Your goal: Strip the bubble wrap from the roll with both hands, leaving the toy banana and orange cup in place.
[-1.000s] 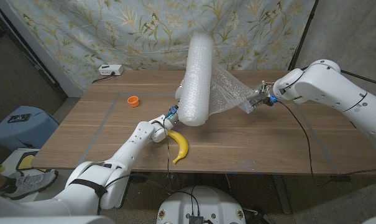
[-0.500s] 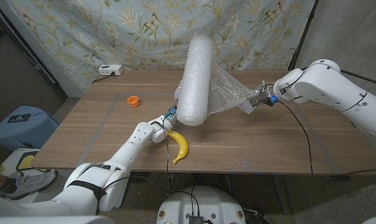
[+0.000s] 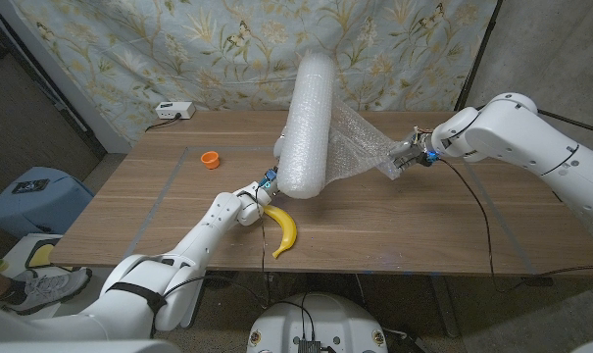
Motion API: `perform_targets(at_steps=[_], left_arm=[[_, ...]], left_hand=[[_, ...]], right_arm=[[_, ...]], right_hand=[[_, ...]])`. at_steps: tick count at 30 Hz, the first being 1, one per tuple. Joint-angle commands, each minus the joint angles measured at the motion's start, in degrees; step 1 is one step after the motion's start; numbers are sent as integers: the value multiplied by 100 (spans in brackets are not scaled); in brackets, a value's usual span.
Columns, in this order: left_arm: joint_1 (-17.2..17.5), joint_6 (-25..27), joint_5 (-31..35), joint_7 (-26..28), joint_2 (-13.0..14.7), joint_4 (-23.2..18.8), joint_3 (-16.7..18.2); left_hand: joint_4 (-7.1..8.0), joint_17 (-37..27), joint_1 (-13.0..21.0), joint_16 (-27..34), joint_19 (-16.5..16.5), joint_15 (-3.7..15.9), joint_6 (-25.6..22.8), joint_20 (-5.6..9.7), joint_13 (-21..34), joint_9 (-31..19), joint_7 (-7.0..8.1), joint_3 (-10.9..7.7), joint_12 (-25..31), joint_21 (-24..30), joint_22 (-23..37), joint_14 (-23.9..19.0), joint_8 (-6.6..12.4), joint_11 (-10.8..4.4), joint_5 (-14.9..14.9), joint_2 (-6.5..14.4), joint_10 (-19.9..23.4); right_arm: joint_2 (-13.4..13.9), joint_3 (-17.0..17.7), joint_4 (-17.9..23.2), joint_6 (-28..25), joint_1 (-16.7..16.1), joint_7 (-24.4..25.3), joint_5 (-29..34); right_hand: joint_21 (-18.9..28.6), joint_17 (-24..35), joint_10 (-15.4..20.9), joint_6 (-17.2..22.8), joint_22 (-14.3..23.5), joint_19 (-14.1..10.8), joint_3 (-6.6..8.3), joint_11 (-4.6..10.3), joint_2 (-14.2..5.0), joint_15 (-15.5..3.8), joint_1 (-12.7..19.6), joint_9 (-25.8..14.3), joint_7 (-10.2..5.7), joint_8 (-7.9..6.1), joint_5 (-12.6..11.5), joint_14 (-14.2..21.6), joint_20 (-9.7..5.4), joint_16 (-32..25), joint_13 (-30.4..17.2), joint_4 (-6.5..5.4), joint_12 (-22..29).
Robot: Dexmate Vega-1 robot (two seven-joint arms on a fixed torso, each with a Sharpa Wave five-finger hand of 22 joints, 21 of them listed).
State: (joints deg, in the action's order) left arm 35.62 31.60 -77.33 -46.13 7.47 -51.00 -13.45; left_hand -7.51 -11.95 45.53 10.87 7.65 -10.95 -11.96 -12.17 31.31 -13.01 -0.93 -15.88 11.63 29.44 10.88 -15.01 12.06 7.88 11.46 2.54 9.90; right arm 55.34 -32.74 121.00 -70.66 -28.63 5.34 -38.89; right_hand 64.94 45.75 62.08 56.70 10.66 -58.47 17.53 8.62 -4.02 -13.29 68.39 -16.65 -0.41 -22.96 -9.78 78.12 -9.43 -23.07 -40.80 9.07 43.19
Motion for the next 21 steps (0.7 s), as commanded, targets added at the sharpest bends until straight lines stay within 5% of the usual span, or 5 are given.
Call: perform_targets(at_steps=[1, 21], left_arm=[[1, 1, 26, -32, 7, 11, -4], [-47, 52, 16, -42, -53, 182, 16]], left_hand=[[-10, -6, -64, 9, -45, -8, -36, -5, -11, -17, 16, -17, 7, -22, 16, 48, 1, -11, -20, -5, -22], [-5, 4, -107, 46, -10, -9, -42, -3, -57, 5, 44, -31, 21, -46, 19, 45, -9, 16, -10, 22, -55]], right_arm=[[103, 88, 40, -83, -37, 56, 11], [195, 237, 82, -218, -88, 147, -27]], right_hand=[[37, 15, 50, 21, 6, 41, -2, 14, 8, 7, 68, -17, 44, -29, -32, 60, -293, 24, -28, -6, 3], [109, 16, 65, 30, -3, 79, 5, 3, 11, 5, 79, -25, 61, -15, -34, 60, -292, 51, -25, 2, -23]])
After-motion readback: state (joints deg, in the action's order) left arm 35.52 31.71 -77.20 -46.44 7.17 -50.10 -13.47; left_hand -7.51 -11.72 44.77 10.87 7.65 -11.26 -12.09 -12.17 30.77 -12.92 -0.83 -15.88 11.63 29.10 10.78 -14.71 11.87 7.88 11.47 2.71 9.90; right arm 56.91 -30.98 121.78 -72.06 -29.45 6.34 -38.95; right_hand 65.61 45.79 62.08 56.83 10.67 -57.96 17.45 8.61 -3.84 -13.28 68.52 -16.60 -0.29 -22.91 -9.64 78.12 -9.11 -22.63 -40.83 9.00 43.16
